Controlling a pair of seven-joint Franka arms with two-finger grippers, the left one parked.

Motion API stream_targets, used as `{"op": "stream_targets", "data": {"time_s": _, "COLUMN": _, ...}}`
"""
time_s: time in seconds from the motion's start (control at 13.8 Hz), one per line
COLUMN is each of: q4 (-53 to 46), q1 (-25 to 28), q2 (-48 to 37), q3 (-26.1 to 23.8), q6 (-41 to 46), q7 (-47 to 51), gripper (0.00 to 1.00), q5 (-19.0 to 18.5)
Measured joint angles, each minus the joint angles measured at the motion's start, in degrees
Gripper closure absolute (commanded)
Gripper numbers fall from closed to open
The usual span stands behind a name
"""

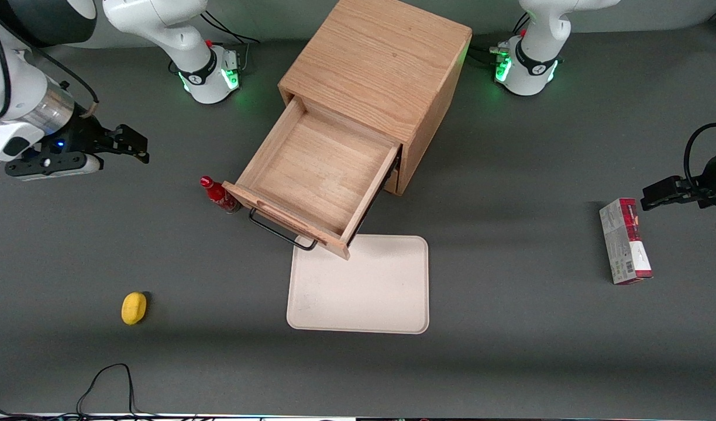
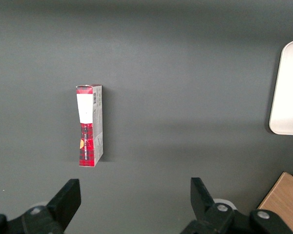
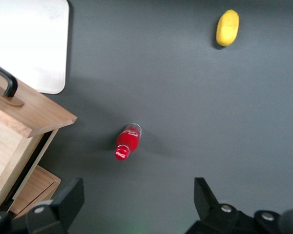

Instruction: Open upper drawer

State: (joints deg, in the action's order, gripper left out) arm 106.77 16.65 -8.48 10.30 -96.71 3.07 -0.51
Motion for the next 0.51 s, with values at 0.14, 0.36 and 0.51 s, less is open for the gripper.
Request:
{"op": "stream_targets", "data": {"time_s": 0.14, "q4": -0.01, "q1": -3.66, "q2": 0.09, "q3": -1.96, "q6": 0.01, "q7": 0.0, "gripper": 0.0, "q5": 0.3}}
{"op": "stream_targets", "data": {"time_s": 0.36, "q4": -1.1, "q1": -13.92, "q2": 0.23, "q3": -10.52, "q6": -0.01, "q7": -0.7, "gripper": 0.0, "q5": 2.76}}
{"op": "stream_targets", "data": {"time_s": 0.51, "q4": -1.88, "q1": -15.66, "q2": 0.36, "q3": -12.93, "q6": 0.06, "q7": -1.36, "gripper": 0.0, "q5": 2.88}}
